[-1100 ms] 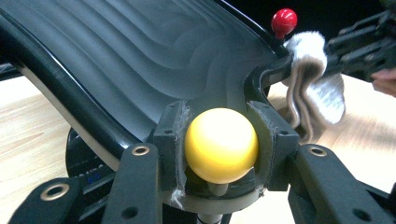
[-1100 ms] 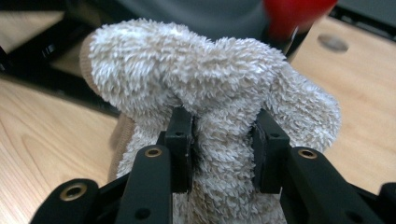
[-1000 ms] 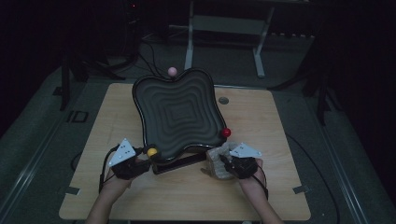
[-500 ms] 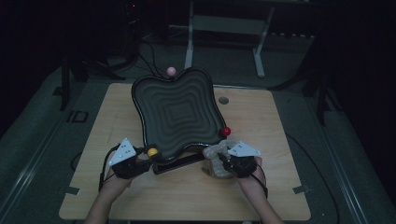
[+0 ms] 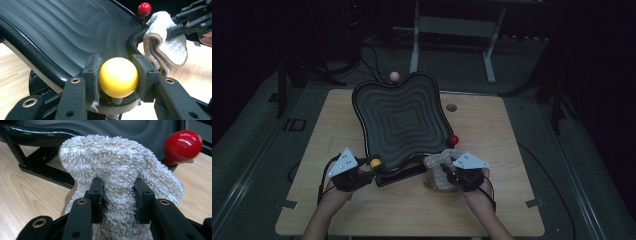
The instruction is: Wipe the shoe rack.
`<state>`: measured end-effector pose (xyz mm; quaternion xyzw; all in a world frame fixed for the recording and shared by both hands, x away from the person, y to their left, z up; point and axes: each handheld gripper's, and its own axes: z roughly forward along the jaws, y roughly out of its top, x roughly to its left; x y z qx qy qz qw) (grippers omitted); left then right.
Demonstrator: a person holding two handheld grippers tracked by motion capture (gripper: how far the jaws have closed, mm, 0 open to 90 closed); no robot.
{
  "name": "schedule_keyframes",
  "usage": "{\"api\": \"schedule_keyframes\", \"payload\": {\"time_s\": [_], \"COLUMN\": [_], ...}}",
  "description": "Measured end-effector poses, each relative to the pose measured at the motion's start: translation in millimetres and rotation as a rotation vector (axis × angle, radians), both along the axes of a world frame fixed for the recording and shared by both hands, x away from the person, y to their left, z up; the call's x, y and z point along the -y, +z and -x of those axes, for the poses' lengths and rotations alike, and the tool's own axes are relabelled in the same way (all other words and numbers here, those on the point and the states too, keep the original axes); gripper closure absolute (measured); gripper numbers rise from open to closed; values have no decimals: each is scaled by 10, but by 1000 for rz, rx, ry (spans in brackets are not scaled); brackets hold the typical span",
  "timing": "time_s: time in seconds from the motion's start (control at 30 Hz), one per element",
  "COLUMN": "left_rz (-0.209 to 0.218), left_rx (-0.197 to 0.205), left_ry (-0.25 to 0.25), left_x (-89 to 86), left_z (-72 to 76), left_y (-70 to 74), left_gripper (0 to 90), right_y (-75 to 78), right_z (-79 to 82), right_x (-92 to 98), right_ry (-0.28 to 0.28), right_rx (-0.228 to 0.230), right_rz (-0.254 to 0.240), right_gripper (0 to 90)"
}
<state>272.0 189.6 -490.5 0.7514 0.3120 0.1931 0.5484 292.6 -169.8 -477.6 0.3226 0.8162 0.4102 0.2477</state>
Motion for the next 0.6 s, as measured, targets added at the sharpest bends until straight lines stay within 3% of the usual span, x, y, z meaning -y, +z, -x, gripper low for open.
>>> {"api": "schedule_keyframes", "payload": {"time_s": [0.13, 0.3, 0.37, 0.43, 0.5, 0.6], "left_rz": [-2, -1, 0, 4, 3, 7], "left_rx": [0, -2, -3, -3, -5, -5], "left_ry": [-3, -6, -9, -10, -14, -15], "left_x": [2, -1, -5, -4, -8, -13], "left_z": [-1, -3, -5, -7, -7, -8], "left_y": [1, 1, 0, -2, -1, -4], "left_gripper": [594, 595, 595, 595, 595, 595], "right_y": [-144, -36, -82, -154, -156, -66], "right_z": [-38, 27, 8, -26, -10, 32], "right_x": [-53, -103, -136, -153, -181, -222], "right_ry": [1, 32, 34, 33, 50, 68], "right_rx": [-36, -16, -19, -51, -65, -42], "right_rz": [33, 10, 22, 22, 26, 12], "right_gripper": [650, 649, 650, 650, 649, 649]}}
